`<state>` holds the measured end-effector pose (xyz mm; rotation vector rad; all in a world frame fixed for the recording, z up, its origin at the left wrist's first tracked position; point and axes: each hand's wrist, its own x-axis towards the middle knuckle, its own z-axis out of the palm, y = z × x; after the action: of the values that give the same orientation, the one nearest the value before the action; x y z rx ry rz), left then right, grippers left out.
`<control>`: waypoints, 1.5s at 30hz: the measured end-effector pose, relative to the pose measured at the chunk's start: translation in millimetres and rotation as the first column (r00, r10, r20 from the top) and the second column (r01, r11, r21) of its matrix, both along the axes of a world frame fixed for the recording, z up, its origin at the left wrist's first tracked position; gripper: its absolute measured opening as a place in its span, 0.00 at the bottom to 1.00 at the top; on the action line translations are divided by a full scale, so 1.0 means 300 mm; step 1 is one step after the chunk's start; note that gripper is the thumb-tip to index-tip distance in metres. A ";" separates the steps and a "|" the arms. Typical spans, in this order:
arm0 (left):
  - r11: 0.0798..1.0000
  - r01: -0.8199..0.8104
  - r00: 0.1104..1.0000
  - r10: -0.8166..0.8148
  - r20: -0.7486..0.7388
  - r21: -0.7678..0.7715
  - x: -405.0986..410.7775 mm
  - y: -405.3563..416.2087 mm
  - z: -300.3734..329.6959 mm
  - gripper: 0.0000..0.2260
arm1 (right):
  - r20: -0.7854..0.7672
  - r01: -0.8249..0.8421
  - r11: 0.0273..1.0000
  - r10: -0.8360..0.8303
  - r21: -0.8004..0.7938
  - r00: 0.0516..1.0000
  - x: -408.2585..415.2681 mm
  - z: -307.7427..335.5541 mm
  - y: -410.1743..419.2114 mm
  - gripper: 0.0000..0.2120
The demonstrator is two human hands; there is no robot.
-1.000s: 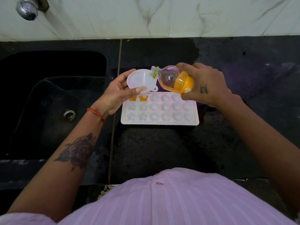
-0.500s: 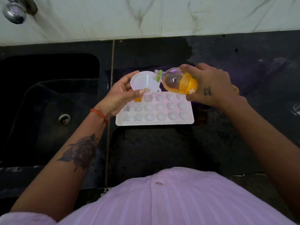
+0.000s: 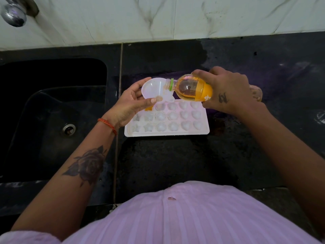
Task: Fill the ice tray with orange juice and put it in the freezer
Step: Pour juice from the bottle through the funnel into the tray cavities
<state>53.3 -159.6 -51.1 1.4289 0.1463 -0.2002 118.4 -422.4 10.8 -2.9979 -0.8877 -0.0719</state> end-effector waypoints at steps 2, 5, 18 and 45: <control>1.000 0.002 1.000 -0.002 0.000 -0.001 0.000 0.001 -0.003 0.36 | -0.001 -0.003 1.000 0.003 -0.004 1.000 -0.001 0.003 0.005 0.39; 1.000 -0.004 1.000 0.004 -0.004 -0.014 0.000 0.001 -0.008 0.34 | 0.002 -0.010 1.000 0.010 -0.009 1.000 -0.005 0.006 0.010 0.38; 1.000 -0.002 1.000 0.002 0.007 -0.005 -0.002 -0.001 0.006 0.35 | -0.032 0.001 1.000 0.000 0.031 0.999 -0.007 0.004 0.008 0.40; 0.997 0.075 0.997 -0.075 -0.008 -0.009 0.055 -0.099 0.003 0.33 | 0.024 0.085 0.996 -0.085 0.015 0.996 -0.029 -0.004 -0.106 0.39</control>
<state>69.7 -189.4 -50.2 1.4261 0.0986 -0.2684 109.7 -454.2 9.5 -3.0276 -0.7578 -0.1152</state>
